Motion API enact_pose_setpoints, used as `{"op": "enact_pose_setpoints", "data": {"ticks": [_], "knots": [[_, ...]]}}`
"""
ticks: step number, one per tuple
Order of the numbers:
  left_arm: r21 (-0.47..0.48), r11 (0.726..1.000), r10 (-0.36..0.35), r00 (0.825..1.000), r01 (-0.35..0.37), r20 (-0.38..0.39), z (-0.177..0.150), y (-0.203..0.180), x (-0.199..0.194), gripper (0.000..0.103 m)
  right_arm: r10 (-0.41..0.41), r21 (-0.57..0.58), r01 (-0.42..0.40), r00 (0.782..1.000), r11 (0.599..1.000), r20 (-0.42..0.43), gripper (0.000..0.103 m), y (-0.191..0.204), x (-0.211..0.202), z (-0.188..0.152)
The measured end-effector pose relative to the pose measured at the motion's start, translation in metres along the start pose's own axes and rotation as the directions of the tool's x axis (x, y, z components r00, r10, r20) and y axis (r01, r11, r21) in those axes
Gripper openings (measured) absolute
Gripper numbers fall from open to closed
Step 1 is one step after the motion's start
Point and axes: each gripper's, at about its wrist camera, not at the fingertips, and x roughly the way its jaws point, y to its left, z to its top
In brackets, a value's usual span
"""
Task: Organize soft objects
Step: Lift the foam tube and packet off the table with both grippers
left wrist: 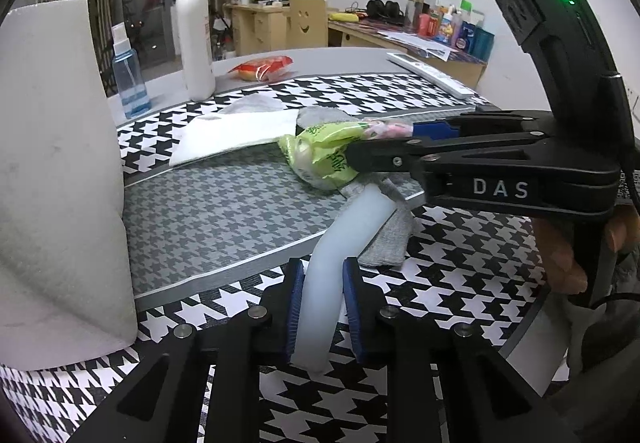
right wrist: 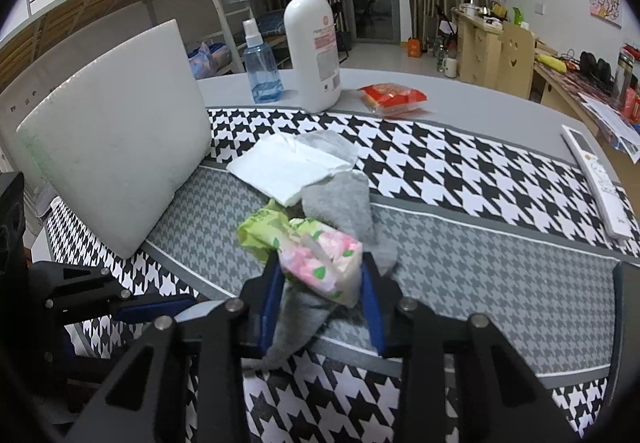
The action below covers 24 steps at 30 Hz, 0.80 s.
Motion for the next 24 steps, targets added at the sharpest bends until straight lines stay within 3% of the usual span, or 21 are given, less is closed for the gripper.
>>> {"op": "enact_pose_setpoints", "data": {"ticks": [17,24], "knots": [[0.027,0.997,-0.072,0.996,0.071,0.047,0.004,-0.013,-0.020,0.018,-0.056,0.045,0.053,0.997,0.998,0.055,0.041,-0.012,-0.032,-0.004],[0.038,0.997,-0.068,0.996,0.066,0.064,0.005,-0.015,-0.026,0.018,-0.078,0.062,0.074,0.995,0.995,0.067,0.041,-0.015,-0.044,-0.009]]}}
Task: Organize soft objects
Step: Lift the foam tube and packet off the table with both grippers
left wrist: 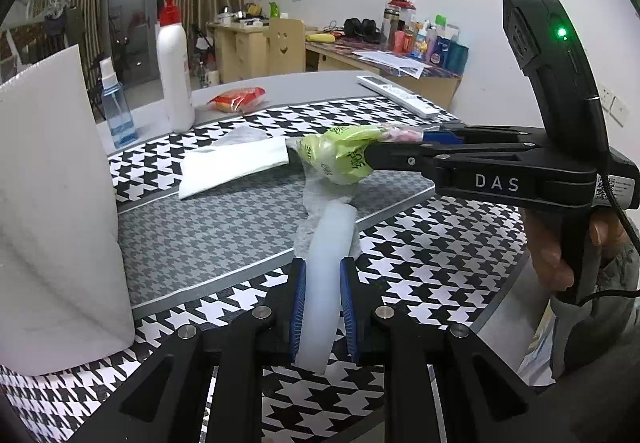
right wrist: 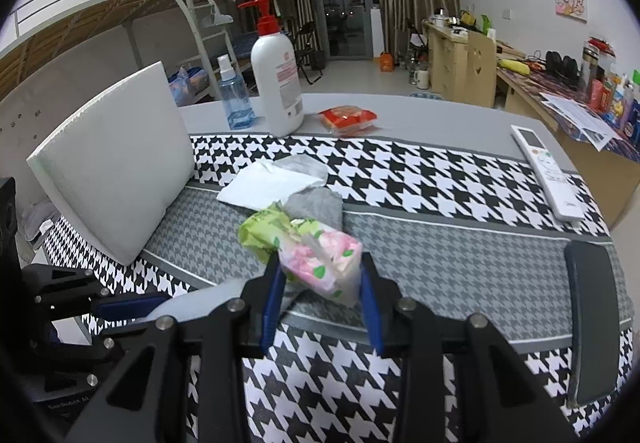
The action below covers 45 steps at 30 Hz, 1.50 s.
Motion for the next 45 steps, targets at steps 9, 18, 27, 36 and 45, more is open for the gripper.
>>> {"op": "enact_pose_setpoints", "data": {"ticks": [9,18,27,36,45], "knots": [[0.013,1.000,0.018,0.999,-0.018,0.035,0.002,-0.001,-0.012,0.018,-0.024,0.012,0.023,0.999,1.000,0.026,0.041,-0.001,-0.019,-0.007],[0.024,0.999,0.043,0.997,-0.045,0.069,0.006,-0.001,-0.026,0.019,-0.036,0.022,0.034,0.998,0.999,0.054,0.041,0.002,-0.030,-0.009],[0.031,0.997,0.062,0.993,-0.065,0.103,0.013,-0.003,-0.038,0.019,-0.040,0.024,0.038,0.996,0.999,0.083,0.041,0.006,-0.039,-0.009],[0.042,0.995,0.089,0.987,-0.095,0.134,0.020,-0.002,-0.049,0.019,-0.048,0.015,0.046,0.991,0.999,0.125,0.041,0.010,-0.051,-0.003],[0.055,0.992,0.104,0.978,-0.116,0.181,0.032,0.000,-0.062,0.019,-0.044,0.019,0.042,0.986,0.999,0.159,0.041,0.013,-0.056,0.004]]}}
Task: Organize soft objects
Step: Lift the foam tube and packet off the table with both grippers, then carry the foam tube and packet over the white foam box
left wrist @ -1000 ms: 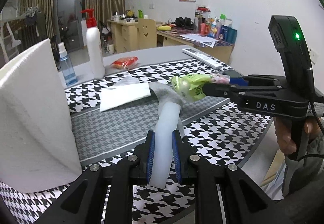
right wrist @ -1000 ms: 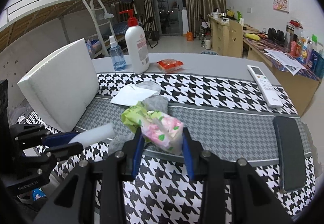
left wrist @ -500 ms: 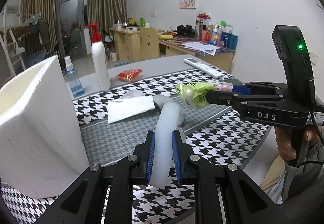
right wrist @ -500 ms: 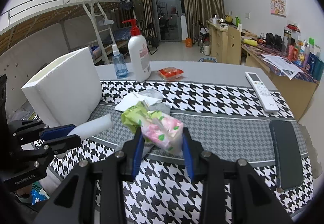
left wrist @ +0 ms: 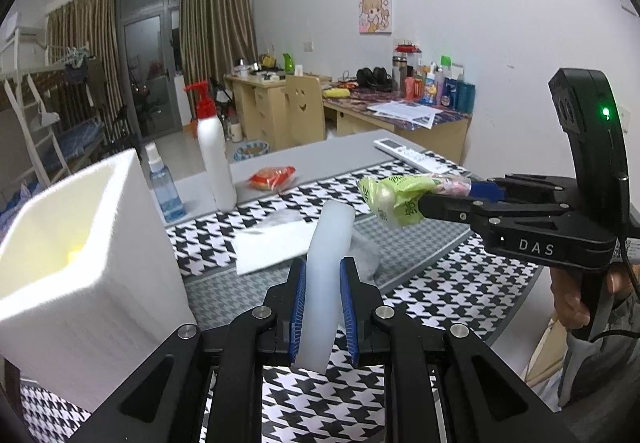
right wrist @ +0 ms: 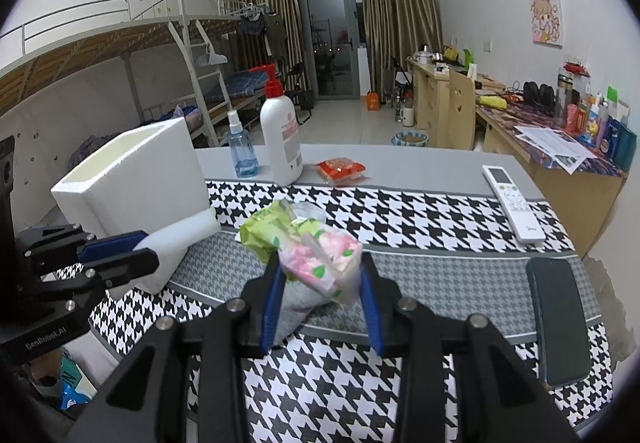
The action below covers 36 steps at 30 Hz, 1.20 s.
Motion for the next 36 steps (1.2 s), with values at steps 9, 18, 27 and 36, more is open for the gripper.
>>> {"op": "enact_pose_setpoints", "data": {"ticks": [9,18,27,36], "knots": [[0.013,1.000,0.011,0.999,-0.011,0.042,0.014,0.005,-0.010,0.019,-0.025,0.022,0.024,0.999,0.999,0.044,0.041,0.002,-0.006,0.005],[0.010,1.000,0.022,0.997,-0.023,0.079,0.024,0.009,-0.019,0.019,-0.009,0.024,0.007,0.997,1.000,0.082,0.041,0.008,-0.008,0.015],[0.037,0.999,0.029,0.992,-0.033,0.121,0.036,0.009,-0.026,0.019,-0.019,0.032,0.015,0.991,0.999,0.129,0.041,0.011,-0.016,0.025],[0.031,0.998,0.050,0.985,-0.056,0.164,0.041,0.017,-0.035,0.019,-0.022,0.028,0.018,0.987,0.999,0.162,0.041,0.019,-0.021,0.032]]}}
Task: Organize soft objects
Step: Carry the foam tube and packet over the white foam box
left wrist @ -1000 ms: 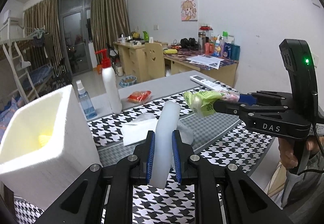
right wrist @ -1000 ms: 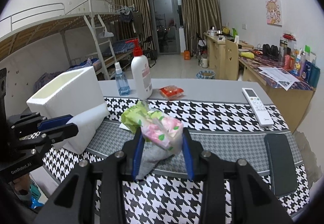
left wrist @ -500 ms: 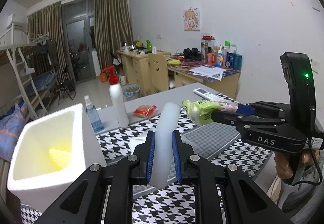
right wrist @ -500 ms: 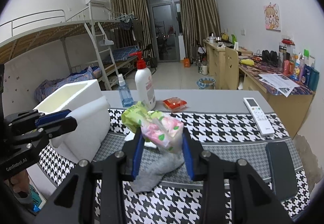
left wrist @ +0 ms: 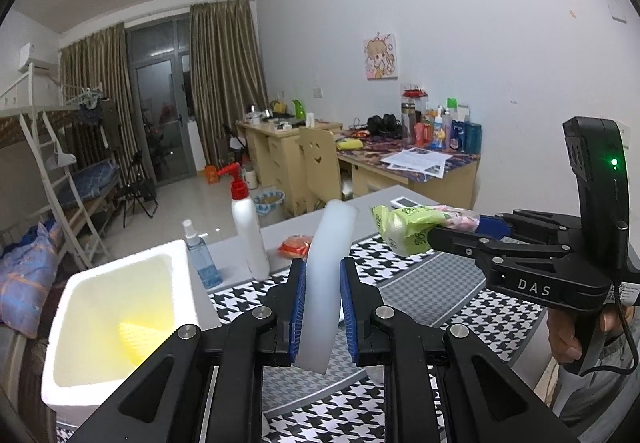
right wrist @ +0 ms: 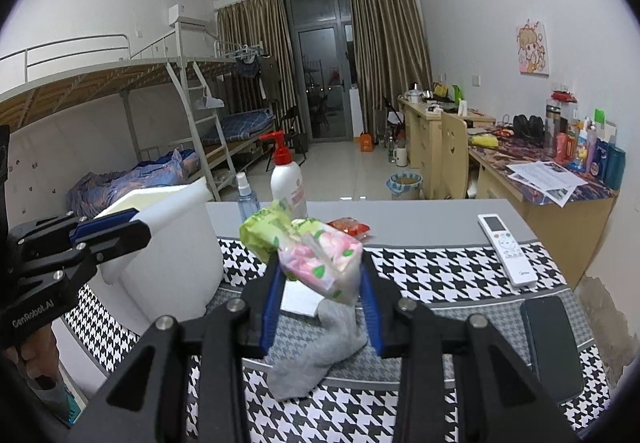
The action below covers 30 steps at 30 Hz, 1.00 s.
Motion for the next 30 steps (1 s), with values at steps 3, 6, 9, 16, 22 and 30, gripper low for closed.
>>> {"op": "enact_pose_setpoints", "data": {"ticks": [3,6,9,16,22,30], "knots": [[0.004,1.000,0.019,1.000,-0.019,0.024,0.002,0.002,-0.003,0.019,0.001,-0.001,-0.001,1.000,1.000,0.008,0.041,0.002,-0.002,0.002],[0.005,0.999,0.034,0.998,-0.034,0.044,0.005,0.006,-0.006,0.019,0.008,-0.012,-0.008,1.000,1.000,0.009,0.041,0.006,-0.001,0.005],[0.003,0.999,0.052,0.997,-0.052,0.060,0.007,0.010,-0.009,0.019,0.014,-0.013,-0.014,1.000,1.000,0.020,0.041,0.009,-0.002,0.007],[0.001,0.998,0.069,0.994,-0.070,0.083,0.008,0.020,-0.013,0.019,0.023,-0.013,-0.022,0.998,1.000,0.055,0.041,0.018,-0.007,0.012],[-0.016,0.997,0.081,0.992,-0.079,0.097,0.009,0.030,-0.013,0.019,0.013,-0.017,-0.012,0.998,1.000,0.060,0.041,0.028,-0.005,0.017],[-0.022,0.995,0.104,0.988,-0.102,0.112,0.006,0.044,-0.019,0.019,0.018,-0.026,-0.016,0.997,1.000,0.078,0.041,0.043,-0.004,0.023]]}}
